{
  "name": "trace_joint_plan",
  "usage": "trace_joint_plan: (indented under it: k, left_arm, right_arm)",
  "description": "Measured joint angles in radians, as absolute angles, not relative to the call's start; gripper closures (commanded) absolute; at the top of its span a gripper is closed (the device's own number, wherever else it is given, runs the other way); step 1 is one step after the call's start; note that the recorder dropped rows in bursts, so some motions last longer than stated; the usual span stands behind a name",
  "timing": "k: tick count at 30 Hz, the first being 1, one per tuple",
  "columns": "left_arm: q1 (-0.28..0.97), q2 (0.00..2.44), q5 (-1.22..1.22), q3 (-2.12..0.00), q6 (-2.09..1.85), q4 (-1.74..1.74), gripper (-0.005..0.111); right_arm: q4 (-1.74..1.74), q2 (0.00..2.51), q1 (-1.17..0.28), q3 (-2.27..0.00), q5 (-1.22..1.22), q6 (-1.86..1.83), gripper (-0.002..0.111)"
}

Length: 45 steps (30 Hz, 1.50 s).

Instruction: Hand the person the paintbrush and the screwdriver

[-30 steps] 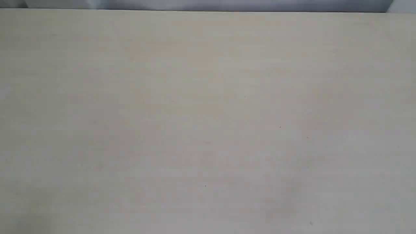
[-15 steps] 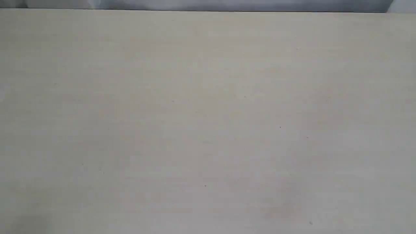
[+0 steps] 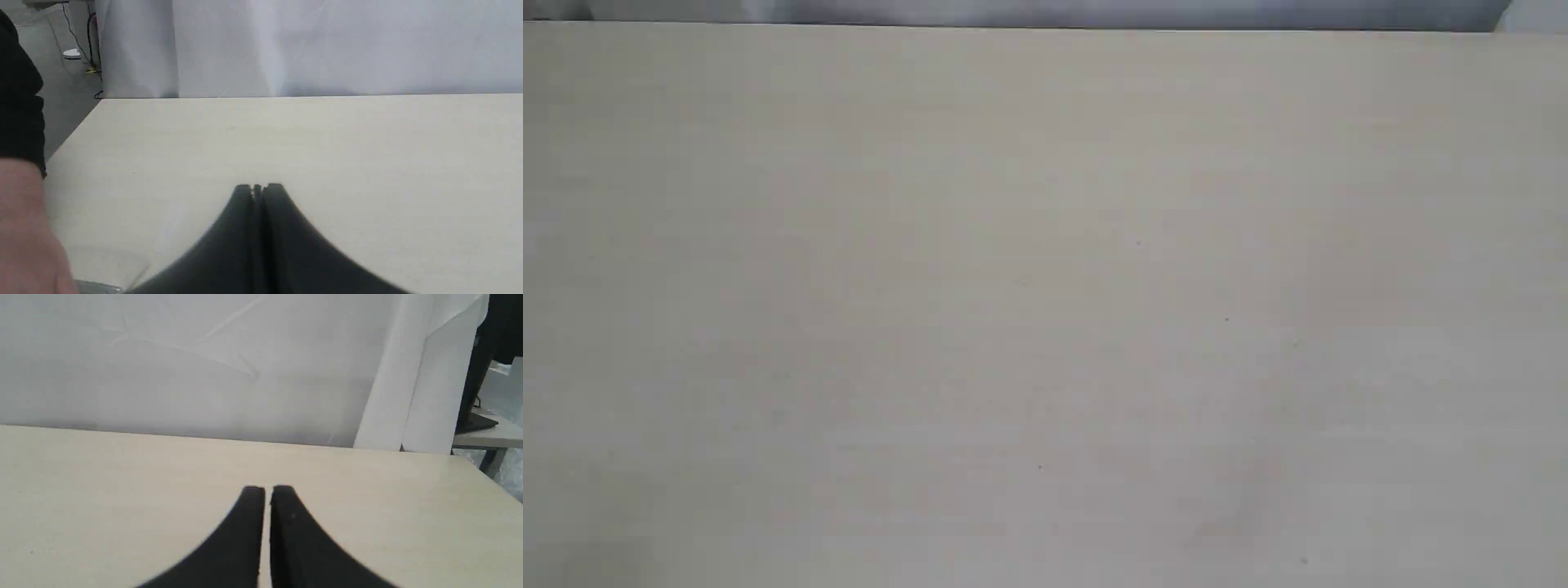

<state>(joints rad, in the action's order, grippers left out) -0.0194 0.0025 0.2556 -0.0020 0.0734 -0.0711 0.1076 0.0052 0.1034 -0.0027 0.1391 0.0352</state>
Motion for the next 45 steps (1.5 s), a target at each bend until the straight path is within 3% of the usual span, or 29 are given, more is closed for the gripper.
trace_joint_plan:
  k: [14, 45]
  left_arm:
    - [-0.019, 0.002, 0.256, -0.002, 0.073, -0.071, 0.107]
    - [-0.019, 0.002, 0.256, -0.002, 0.073, -0.071, 0.107]
  right_arm:
    - [0.112, 0.005, 0.103, -0.003, 0.342, 0.035, 0.104]
    - [0.112, 0.005, 0.094, -0.003, 0.358, 0.035, 0.104]
